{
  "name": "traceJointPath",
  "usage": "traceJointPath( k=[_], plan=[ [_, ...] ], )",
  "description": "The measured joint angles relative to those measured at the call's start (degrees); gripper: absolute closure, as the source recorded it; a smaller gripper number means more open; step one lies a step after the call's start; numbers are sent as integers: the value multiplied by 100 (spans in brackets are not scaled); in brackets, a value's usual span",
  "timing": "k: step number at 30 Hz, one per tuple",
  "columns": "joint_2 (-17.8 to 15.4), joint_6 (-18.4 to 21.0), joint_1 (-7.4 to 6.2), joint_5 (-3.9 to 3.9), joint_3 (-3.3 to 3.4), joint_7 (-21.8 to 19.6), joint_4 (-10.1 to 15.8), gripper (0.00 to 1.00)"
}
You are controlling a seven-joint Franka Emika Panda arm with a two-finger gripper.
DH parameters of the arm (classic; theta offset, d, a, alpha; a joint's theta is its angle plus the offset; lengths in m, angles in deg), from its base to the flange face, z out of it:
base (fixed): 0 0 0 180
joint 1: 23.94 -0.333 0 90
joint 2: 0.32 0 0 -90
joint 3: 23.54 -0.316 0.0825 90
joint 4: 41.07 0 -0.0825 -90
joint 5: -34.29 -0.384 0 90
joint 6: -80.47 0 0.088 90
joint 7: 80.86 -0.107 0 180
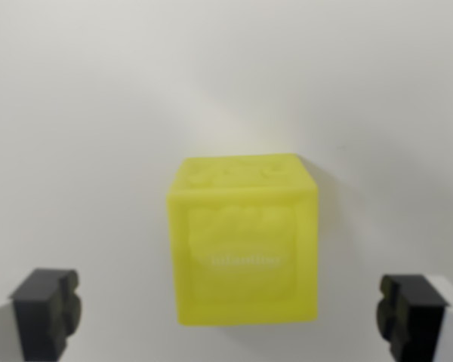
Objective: Pick yellow cube
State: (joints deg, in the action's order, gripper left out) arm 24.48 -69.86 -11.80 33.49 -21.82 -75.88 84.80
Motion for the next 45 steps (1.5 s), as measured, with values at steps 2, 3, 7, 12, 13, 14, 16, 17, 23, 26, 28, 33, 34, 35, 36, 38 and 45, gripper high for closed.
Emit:
traceJointPath(
  k=[2, 3, 7, 12, 13, 14, 16, 17, 23, 26, 28, 33, 34, 35, 36, 38, 45],
  plan=[
    [43, -46, 17, -12, -1, 90, 0, 0],
    [64, -68, 26, -18, -1, 134, 0, 0],
    [149, -156, 61, -43, -1, 310, -5, 0],
    [266, -251, 70, -63, 2, 386, -25, 0],
    [288, -270, 70, -67, 2, 391, -30, 0],
    [310, -289, 70, -70, 2, 397, -35, 0],
    [357, -327, 70, -76, 2, 407, -43, 0],
    [380, -345, 70, -79, 2, 412, -47, 0],
    [519, -456, 72, -99, 2, 445, -77, 0],
    [590, -511, 73, -111, 2, 462, -94, 0],
    [636, -546, 73, -118, 2, 474, -107, 0],
    [755, -635, 74, -138, 2, 504, -138, 0],
    [779, -652, 74, -142, 2, 510, -145, 0],
    [803, -670, 74, -146, 2, 517, -152, 0],
    [828, -687, 74, -150, 2, 523, -158, 0],
    [869, -716, 74, -158, 2, 535, -170, 0],
    [902, -743, 74, -174, 4, 560, -181, 0]
  ],
)
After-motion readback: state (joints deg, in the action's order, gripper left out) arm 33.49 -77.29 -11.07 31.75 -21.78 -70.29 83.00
